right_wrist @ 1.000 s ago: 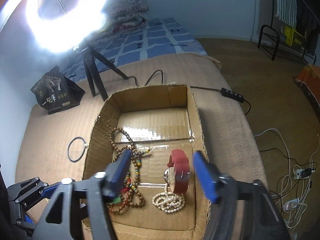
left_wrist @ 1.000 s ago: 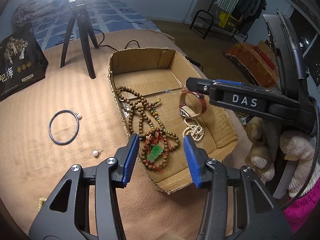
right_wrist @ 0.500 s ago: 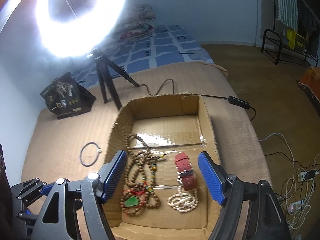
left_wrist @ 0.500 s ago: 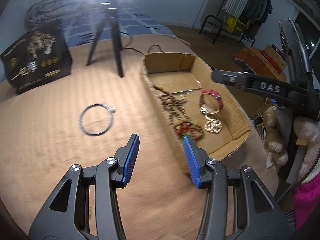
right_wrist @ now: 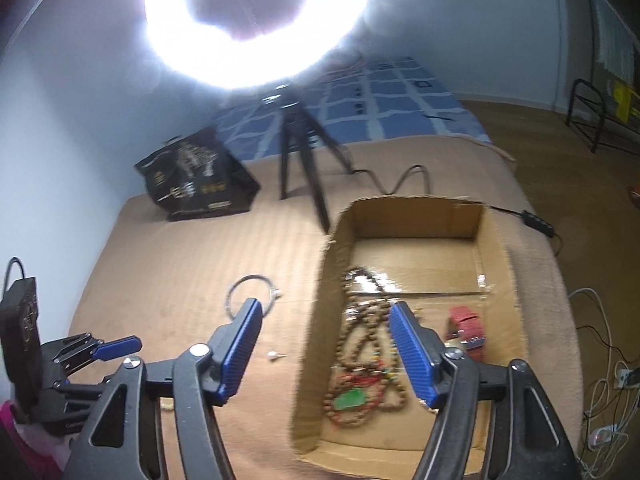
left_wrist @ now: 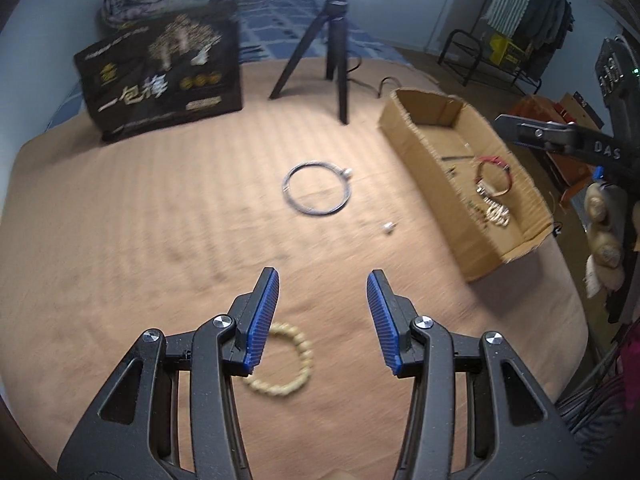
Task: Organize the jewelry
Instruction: 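Withdraw both open grippers from the box toward the blanket, then lower the left gripper to the cream bead bracelet while the right gripper approaches a pearl earring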
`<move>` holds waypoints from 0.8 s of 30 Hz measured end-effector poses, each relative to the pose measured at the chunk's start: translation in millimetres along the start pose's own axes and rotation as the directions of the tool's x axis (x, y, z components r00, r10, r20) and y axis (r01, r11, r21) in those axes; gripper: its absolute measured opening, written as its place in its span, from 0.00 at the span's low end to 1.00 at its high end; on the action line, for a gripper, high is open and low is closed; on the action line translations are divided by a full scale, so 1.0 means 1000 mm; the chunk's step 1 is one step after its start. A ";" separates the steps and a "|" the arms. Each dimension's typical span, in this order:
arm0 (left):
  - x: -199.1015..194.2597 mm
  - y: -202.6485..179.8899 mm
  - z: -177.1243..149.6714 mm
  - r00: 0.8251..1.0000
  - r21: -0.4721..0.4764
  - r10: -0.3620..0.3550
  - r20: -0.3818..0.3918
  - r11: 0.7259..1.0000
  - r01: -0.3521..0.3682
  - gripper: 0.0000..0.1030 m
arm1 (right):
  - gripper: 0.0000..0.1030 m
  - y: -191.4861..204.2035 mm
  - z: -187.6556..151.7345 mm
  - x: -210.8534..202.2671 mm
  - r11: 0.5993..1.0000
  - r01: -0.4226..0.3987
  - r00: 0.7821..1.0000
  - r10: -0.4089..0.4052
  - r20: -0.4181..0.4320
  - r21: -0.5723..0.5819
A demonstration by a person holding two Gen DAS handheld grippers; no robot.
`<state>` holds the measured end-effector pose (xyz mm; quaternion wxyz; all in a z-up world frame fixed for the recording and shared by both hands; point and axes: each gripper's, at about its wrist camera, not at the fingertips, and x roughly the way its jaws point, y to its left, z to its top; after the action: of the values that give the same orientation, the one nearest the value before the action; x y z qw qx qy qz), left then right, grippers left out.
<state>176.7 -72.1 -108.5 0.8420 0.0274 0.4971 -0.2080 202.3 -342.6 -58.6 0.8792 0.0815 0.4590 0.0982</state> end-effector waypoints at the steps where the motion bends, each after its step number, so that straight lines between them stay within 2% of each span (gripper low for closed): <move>1: 0.000 0.005 -0.003 1.000 -0.001 0.004 -0.007 1.000 -0.004 0.45 | 0.60 0.006 -0.001 0.003 1.000 -0.010 1.000 0.010 -0.009 -0.007; 8: 0.004 0.041 -0.017 0.999 -0.053 -0.014 -0.045 0.999 0.012 0.45 | 0.41 0.043 -0.019 0.019 0.997 -0.054 0.997 0.050 -0.066 -0.057; 9: 0.005 0.044 -0.020 0.999 -0.053 -0.019 -0.050 0.998 0.016 0.40 | 0.39 0.046 -0.021 0.020 0.997 -0.056 0.996 0.052 -0.068 -0.060; 16: 0.014 0.053 -0.032 0.995 -0.032 -0.046 -0.090 0.999 0.043 0.36 | 0.31 0.073 -0.045 0.040 0.997 -0.052 0.995 0.047 -0.086 -0.058; 24: 0.031 0.049 -0.050 0.988 0.035 -0.064 -0.142 0.997 0.069 0.34 | 0.25 0.082 -0.066 0.061 0.999 0.030 0.998 -0.031 -0.062 -0.017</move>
<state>167.4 -24.7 -167.6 0.7965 0.0421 0.5519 -0.2433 174.5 -244.6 -125.2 0.8665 0.0644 0.4866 0.0912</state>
